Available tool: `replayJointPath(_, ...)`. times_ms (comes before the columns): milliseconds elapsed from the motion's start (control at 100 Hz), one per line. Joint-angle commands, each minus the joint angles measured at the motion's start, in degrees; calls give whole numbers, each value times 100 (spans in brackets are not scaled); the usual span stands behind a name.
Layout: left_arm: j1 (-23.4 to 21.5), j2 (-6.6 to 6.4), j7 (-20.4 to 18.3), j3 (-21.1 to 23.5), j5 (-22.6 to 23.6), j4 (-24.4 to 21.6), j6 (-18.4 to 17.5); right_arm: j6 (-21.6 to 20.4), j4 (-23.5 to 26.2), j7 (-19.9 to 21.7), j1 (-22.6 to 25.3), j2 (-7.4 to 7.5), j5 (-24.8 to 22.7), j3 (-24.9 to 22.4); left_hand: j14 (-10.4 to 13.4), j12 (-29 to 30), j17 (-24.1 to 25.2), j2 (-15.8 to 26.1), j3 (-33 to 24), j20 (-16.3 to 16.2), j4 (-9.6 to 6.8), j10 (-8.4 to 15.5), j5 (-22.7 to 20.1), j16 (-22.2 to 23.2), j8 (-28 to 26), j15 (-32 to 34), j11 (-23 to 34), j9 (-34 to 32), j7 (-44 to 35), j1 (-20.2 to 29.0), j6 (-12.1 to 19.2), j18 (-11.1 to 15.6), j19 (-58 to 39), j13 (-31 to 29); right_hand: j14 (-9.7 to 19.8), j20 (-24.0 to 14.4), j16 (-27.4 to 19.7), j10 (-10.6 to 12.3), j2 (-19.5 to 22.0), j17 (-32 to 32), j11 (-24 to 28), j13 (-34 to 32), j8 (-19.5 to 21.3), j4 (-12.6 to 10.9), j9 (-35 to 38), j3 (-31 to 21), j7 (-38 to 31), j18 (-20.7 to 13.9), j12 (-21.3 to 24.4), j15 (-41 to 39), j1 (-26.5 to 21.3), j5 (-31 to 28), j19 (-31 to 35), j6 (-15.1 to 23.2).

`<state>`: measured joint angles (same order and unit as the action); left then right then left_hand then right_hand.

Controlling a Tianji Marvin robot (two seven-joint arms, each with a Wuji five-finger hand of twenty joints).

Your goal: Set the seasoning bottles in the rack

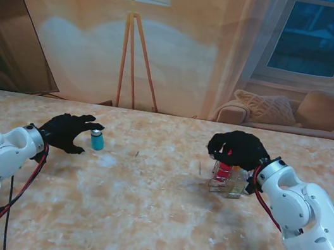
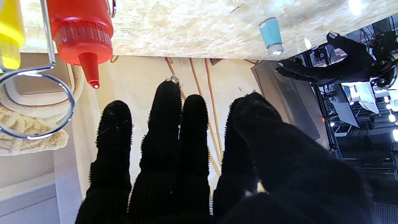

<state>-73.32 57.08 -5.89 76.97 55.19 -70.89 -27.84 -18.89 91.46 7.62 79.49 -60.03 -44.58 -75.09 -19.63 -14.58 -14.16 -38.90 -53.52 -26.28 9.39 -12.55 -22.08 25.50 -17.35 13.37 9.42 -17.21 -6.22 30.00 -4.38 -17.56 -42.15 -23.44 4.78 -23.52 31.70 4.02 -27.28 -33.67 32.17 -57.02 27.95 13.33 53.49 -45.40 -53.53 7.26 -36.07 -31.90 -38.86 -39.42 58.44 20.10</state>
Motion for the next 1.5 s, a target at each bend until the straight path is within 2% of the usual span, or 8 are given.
replayJointPath(0, 131, 50, -223, -96, -58, 15, 53, 28, -15, 102, 9, -22, -17, 14, -165, -11, -21, -250, -229, 32, 108, -17, 238, -99, 59, -5, -52, 283, 64, -169, 119, -122, 23, 117, 117, 12, 93, 139, 12, 30, 55, -84, 106, -123, 180, -110, -259, -12, -87, -74, 18, -173, -36, 221)
replayJointPath(330, 743, 46, -674, -905, -408, 393, 346, 128, -86, 100, -45, -28, 7, 61, -120, -16, -25, -293, -308, -51, 121, 70, 24, -80, 1, 28, 2, 192, -99, -86, 197, -104, -53, 49, 109, 17, 96, 128, 12, 30, 53, -80, 103, -122, 180, -115, -260, -5, -85, -74, 16, -174, -31, 223)
replayJointPath(680, 1146, 54, -490, -1435, -265, 768, 556, 164, -108, 162, -83, -22, 40, 98, 103, -148, -362, -368, -448, -512, 163, 277, -462, 433, -340, 447, 289, -57, -707, 280, 404, 156, -487, -468, 103, 25, 95, 130, 13, 42, 52, -83, 104, -122, 181, -108, -260, -18, -85, -71, 19, -177, -37, 218)
replayJointPath(900, 1279, 81, -263, -1604, -258, 991, 701, 173, -125, 187, -103, -19, 48, 119, 415, -409, -697, -294, -420, -727, 138, 492, -863, 1065, -774, 928, 623, -433, -1497, 608, 503, 341, -766, -1078, 96, 30, 95, 135, 25, 39, 51, -79, 101, -121, 180, -101, -257, -23, -83, -68, 25, -176, -38, 216)
replayJointPath(1180, 1346, 117, -119, -1720, -331, 1097, 792, 221, -141, 211, -109, -18, 58, 139, 918, -820, -1688, -134, -354, -936, 82, 679, -1478, 1857, -1167, 1688, 1271, -1459, -2601, 1093, 470, 847, -1440, -2351, 98, 33, 95, 122, 27, 37, 52, -75, 102, -125, 179, -95, -260, -17, -80, -69, 17, -184, -35, 218)
replayJointPath(1320, 1346, 131, -121, -1732, -390, 1092, 835, 247, -126, 225, -103, -15, 43, 137, 793, -873, -1823, 4, -175, -963, 60, 555, -1500, 1896, -1140, 1643, 1350, -1619, -2712, 1193, 488, 595, -1471, -2529, 102, 34, 94, 132, -20, 39, 47, -79, 101, -126, 180, -108, -255, -11, -80, -69, 5, -177, -33, 222)
replayJointPath(1430, 1312, 124, -233, -1692, -418, 1030, 885, 252, -117, 249, -100, -10, 29, 134, 478, -669, -1605, -4, -73, -1035, 30, 298, -921, 1670, -661, 1297, 954, -1251, -1930, 1135, 569, 197, -1316, -2292, 124, 35, 90, 152, -139, 26, 35, -86, 91, -124, 184, -141, -238, -17, -76, -62, 9, -156, -29, 234)
replayJointPath(1490, 1295, 118, -272, -1670, -411, 1008, 895, 240, -120, 255, -100, -6, 5, 131, 416, -605, -1529, -39, -77, -1073, 30, 263, -889, 1607, -548, 1248, 859, -1138, -1773, 1103, 573, 92, -1294, -2210, 132, 35, 88, 156, -172, 14, 31, -97, 91, -122, 190, -173, -237, -16, -76, -60, 22, -155, -25, 242)
